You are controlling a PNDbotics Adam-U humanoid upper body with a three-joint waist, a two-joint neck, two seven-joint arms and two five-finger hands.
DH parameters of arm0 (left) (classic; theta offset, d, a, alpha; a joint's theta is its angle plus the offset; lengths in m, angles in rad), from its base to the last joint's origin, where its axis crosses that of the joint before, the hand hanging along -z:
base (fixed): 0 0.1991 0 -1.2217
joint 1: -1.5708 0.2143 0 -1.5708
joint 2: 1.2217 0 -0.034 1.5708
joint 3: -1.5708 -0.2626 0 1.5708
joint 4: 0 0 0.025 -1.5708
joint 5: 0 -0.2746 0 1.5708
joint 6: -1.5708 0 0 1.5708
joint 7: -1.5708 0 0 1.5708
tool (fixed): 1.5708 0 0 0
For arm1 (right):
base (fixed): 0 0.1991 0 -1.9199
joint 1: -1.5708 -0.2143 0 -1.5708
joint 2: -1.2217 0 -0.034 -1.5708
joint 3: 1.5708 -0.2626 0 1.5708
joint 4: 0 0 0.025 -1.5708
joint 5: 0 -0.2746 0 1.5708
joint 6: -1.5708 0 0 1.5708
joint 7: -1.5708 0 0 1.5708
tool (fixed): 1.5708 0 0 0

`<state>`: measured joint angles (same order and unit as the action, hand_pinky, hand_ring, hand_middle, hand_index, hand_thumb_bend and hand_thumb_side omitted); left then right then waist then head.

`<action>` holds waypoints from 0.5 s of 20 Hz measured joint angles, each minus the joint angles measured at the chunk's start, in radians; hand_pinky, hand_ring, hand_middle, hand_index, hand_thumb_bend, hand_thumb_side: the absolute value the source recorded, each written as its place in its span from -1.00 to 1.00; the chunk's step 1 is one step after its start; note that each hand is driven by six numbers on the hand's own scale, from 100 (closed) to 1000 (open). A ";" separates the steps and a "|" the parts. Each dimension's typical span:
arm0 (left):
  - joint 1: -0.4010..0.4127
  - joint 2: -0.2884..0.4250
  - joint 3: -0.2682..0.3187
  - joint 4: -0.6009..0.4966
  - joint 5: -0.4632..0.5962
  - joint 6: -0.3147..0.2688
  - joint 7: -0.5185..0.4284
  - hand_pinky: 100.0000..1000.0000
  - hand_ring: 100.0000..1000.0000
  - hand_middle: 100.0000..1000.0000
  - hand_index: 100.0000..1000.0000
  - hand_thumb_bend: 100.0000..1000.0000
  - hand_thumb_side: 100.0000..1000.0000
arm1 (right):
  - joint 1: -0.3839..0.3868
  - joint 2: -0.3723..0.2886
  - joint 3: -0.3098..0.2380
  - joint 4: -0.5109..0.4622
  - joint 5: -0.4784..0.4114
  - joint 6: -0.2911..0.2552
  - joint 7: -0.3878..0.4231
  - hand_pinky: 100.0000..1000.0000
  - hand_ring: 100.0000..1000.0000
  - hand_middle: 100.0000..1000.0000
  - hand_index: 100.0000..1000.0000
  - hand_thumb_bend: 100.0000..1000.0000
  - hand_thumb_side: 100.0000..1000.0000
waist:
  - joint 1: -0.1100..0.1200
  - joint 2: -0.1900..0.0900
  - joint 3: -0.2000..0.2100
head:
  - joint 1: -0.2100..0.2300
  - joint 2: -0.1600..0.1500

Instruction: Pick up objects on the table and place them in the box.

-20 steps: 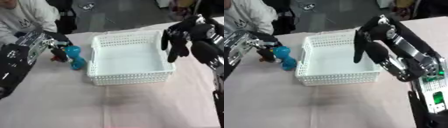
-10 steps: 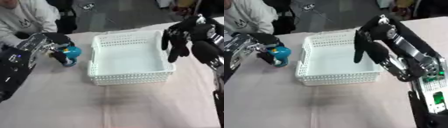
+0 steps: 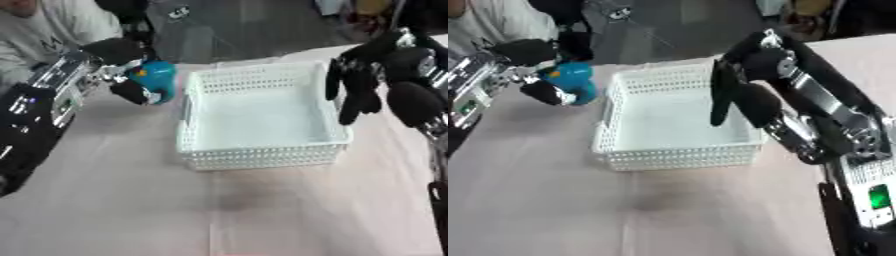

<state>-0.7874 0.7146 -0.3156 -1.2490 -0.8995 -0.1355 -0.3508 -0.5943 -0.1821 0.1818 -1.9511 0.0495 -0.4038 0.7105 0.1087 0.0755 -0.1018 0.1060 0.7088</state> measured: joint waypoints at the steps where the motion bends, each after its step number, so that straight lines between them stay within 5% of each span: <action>1: -0.001 0.003 0.000 -0.021 0.007 0.006 -0.004 -1.00 -1.00 -1.00 -0.50 -1.00 0.10 | 0.000 0.000 0.000 0.000 0.000 0.000 0.000 -0.31 -0.78 -0.79 -0.17 -1.00 1.00 | 0.000 0.000 0.000 | 0.000 0.000; 10: -0.020 0.015 -0.018 -0.139 0.062 0.031 -0.042 -1.00 -1.00 -1.00 -0.49 -1.00 0.09 | 0.000 0.000 0.000 0.000 0.000 0.000 0.000 -0.31 -0.78 -0.79 -0.17 -1.00 1.00 | 0.001 0.000 0.000 | 0.000 0.000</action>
<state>-0.8076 0.7294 -0.3333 -1.3882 -0.8373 -0.1040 -0.3923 -0.5943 -0.1821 0.1820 -1.9511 0.0494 -0.4038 0.7105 0.1094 0.0754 -0.1018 0.1062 0.7088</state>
